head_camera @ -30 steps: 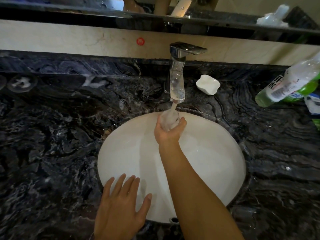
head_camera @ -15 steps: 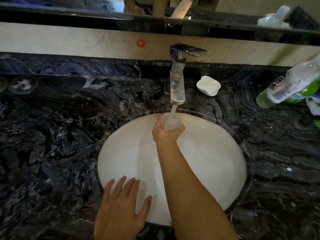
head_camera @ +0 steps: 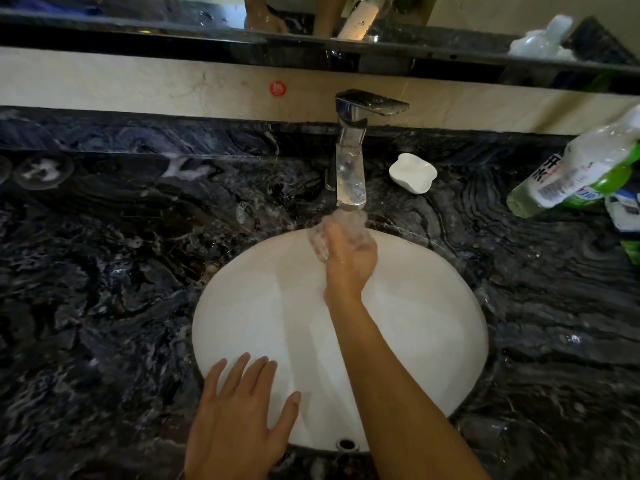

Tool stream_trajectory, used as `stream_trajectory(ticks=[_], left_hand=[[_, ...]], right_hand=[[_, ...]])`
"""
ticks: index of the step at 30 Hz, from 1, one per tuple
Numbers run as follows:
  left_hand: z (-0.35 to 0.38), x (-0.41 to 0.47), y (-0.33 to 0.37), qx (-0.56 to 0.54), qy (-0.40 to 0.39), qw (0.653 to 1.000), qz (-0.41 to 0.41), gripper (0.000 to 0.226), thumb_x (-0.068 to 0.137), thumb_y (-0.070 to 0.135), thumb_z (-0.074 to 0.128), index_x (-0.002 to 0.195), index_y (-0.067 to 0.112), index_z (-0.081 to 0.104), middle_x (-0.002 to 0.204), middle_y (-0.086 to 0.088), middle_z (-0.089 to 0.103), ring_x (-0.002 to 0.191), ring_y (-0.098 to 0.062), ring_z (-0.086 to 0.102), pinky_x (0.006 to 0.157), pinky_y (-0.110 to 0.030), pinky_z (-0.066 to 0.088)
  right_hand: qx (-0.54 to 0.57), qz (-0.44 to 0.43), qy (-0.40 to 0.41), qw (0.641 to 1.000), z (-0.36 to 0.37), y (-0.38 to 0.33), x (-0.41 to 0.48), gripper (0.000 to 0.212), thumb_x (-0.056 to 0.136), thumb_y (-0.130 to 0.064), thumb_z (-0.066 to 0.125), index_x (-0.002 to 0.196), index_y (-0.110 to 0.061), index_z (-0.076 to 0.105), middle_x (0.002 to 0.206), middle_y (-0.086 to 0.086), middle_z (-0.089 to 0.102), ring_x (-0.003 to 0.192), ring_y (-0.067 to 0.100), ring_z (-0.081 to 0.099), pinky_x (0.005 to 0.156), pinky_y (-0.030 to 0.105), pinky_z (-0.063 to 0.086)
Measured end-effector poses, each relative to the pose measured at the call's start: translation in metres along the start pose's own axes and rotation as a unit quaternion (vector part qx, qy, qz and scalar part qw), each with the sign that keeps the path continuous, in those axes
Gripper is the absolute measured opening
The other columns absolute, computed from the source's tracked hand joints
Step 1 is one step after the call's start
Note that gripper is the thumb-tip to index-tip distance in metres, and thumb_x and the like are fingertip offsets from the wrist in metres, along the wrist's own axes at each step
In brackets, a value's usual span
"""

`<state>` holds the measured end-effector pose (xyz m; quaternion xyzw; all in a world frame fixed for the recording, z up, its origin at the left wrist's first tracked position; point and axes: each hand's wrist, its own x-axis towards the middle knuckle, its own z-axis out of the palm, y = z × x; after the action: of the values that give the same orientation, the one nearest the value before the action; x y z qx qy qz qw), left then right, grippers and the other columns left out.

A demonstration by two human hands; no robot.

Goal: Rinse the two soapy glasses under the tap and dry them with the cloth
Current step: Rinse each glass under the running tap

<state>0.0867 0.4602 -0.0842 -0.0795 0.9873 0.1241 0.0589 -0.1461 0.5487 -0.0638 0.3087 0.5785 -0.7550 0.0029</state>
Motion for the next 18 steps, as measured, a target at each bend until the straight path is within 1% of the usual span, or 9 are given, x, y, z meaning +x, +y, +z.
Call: stream_trajectory(ticks=[3, 5, 8, 11, 13, 14, 15, 17, 18], left_hand=[[-0.001, -0.001, 0.001, -0.003, 0.009, 1.000, 0.000, 0.061, 0.086, 0.063, 0.049, 0.111, 0.015, 0.079, 0.116, -0.003, 0.077, 0.116, -0.027, 0.070, 0.110, -0.049, 0.034], [-0.001, -0.001, 0.001, -0.006, 0.010, 1.000, 0.000, 0.061, 0.086, 0.063, 0.049, 0.111, 0.015, 0.078, 0.116, -0.003, 0.077, 0.116, -0.027, 0.070, 0.110, -0.049, 0.034], [-0.001, -0.002, 0.000, -0.008, 0.010, 1.000, -0.002, 0.061, 0.086, 0.062, 0.050, 0.111, 0.015, 0.078, 0.116, -0.003, 0.077, 0.116, -0.027, 0.070, 0.110, -0.049, 0.034], [0.000, -0.002, 0.000, -0.009, 0.011, 1.000, 0.000, 0.061, 0.086, 0.062, 0.051, 0.112, 0.014, 0.078, 0.116, -0.003, 0.077, 0.116, -0.027, 0.070, 0.109, -0.049, 0.035], [0.000, -0.002, -0.001, -0.010, 0.014, 1.000, 0.003, 0.061, 0.086, 0.062, 0.051, 0.112, 0.013, 0.078, 0.116, -0.004, 0.077, 0.116, -0.027, 0.070, 0.109, -0.049, 0.035], [0.000, -0.002, -0.001, -0.009, 0.015, 1.000, 0.003, 0.061, 0.086, 0.062, 0.051, 0.112, 0.014, 0.078, 0.115, -0.004, 0.077, 0.116, -0.027, 0.070, 0.108, -0.049, 0.035], [0.000, -0.002, -0.001, -0.009, 0.016, 1.000, 0.004, 0.061, 0.086, 0.062, 0.051, 0.112, 0.014, 0.078, 0.115, -0.003, 0.077, 0.115, -0.026, 0.070, 0.108, -0.049, 0.035], [0.000, -0.002, 0.000, -0.012, 0.018, 1.000, 0.003, 0.060, 0.086, 0.062, 0.051, 0.111, 0.014, 0.078, 0.115, -0.003, 0.077, 0.115, -0.026, 0.070, 0.108, -0.049, 0.036], [0.000, -0.002, -0.001, -0.015, 0.020, 1.000, 0.003, 0.059, 0.086, 0.062, 0.052, 0.111, 0.015, 0.078, 0.115, -0.003, 0.077, 0.115, -0.026, 0.070, 0.108, -0.049, 0.036]], right_hand=[[-0.151, -0.120, -0.046, 0.980, -0.010, -0.006, 0.000, 0.072, 0.065, -0.039, 0.093, 0.125, -0.029, 0.054, 0.103, -0.017, 0.063, 0.090, -0.001, 0.064, 0.083, 0.024, 0.057], [-0.222, -0.193, -0.095, 0.951, -0.013, -0.010, 0.004, 0.075, 0.063, -0.041, 0.092, 0.125, -0.031, 0.052, 0.103, -0.015, 0.066, 0.090, 0.003, 0.067, 0.080, 0.022, 0.058], [-0.299, -0.263, -0.147, 0.905, -0.013, -0.014, 0.010, 0.079, 0.061, -0.040, 0.092, 0.126, -0.025, 0.050, 0.103, -0.006, 0.068, 0.090, 0.013, 0.066, 0.077, 0.024, 0.055], [-0.351, -0.284, -0.187, 0.872, -0.012, -0.021, 0.015, 0.076, 0.065, -0.035, 0.093, 0.127, -0.019, 0.051, 0.104, -0.005, 0.063, 0.092, 0.014, 0.059, 0.075, 0.013, 0.046], [-0.369, -0.290, -0.206, 0.859, -0.013, -0.022, 0.020, 0.077, 0.065, -0.036, 0.093, 0.127, -0.019, 0.051, 0.107, -0.006, 0.062, 0.096, 0.014, 0.060, 0.080, 0.017, 0.051], [-0.371, -0.290, -0.212, 0.856, -0.015, -0.021, 0.021, 0.078, 0.064, -0.036, 0.093, 0.128, -0.020, 0.051, 0.109, -0.006, 0.063, 0.097, 0.014, 0.061, 0.082, 0.020, 0.053], [-0.366, -0.289, -0.217, 0.858, -0.017, -0.021, 0.022, 0.079, 0.064, -0.035, 0.093, 0.128, -0.022, 0.051, 0.109, -0.007, 0.063, 0.096, 0.013, 0.061, 0.080, 0.017, 0.052], [-0.346, -0.289, -0.213, 0.866, -0.021, -0.020, 0.022, 0.079, 0.063, -0.033, 0.094, 0.127, -0.026, 0.048, 0.110, -0.007, 0.064, 0.093, 0.008, 0.061, 0.073, 0.005, 0.046], [-0.339, -0.294, -0.205, 0.870, -0.022, -0.019, 0.022, 0.080, 0.063, -0.033, 0.094, 0.126, -0.029, 0.047, 0.110, -0.007, 0.064, 0.093, 0.005, 0.060, 0.071, 0.002, 0.044]])
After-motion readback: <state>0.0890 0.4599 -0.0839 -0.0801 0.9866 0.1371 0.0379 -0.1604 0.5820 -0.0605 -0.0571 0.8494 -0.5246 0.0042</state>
